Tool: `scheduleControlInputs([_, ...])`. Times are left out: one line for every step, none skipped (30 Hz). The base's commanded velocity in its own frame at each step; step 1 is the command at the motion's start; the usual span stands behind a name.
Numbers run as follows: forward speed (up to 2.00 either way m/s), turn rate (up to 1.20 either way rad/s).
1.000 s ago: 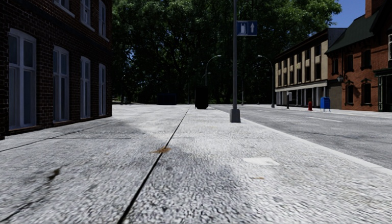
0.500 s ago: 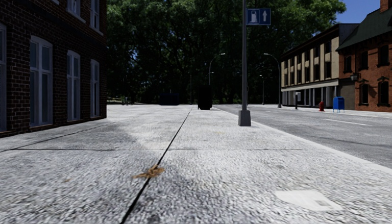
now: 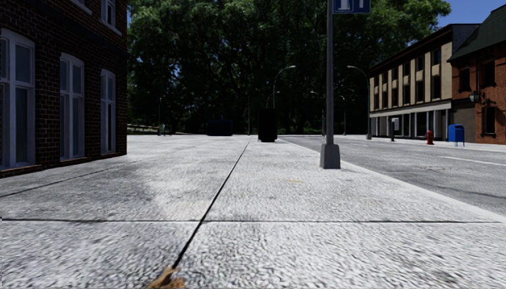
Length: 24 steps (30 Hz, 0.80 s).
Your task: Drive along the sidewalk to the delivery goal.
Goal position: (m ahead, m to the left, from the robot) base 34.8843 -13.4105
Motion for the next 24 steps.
scheduleControlInputs([2.00, 0.21])
scheduleControlInputs([2.00, 0.21])
scheduleControlInputs([2.00, 0.21])
scheduleControlInputs([2.00, 0.21])
scheduleControlInputs([2.00, 0.21])
scheduleControlInputs([2.00, 0.22])
scheduleControlInputs([2.00, 0.22])
scheduleControlInputs([2.00, 0.22])
scheduleControlInputs([2.00, 0.22])
scheduleControlInputs([2.00, 0.22])
scheduleControlInputs([2.00, 0.22])
scheduleControlInputs([2.00, 0.22])
scheduleControlInputs([2.00, 0.22])
scheduleControlInputs([2.00, 0.22])
scheduleControlInputs([2.00, 0.22])
scheduleControlInputs([2.00, 0.22])
scheduleControlInputs([2.00, 0.22])
scheduleControlInputs([2.00, 0.22])
scheduleControlInputs([2.00, 0.22])
scheduleControlInputs([2.00, 0.22])
scheduleControlInputs([2.00, 0.22])
scheduleControlInputs([2.00, 0.00])
scheduleControlInputs([2.00, 0.00])
scheduleControlInputs([2.00, 0.00])
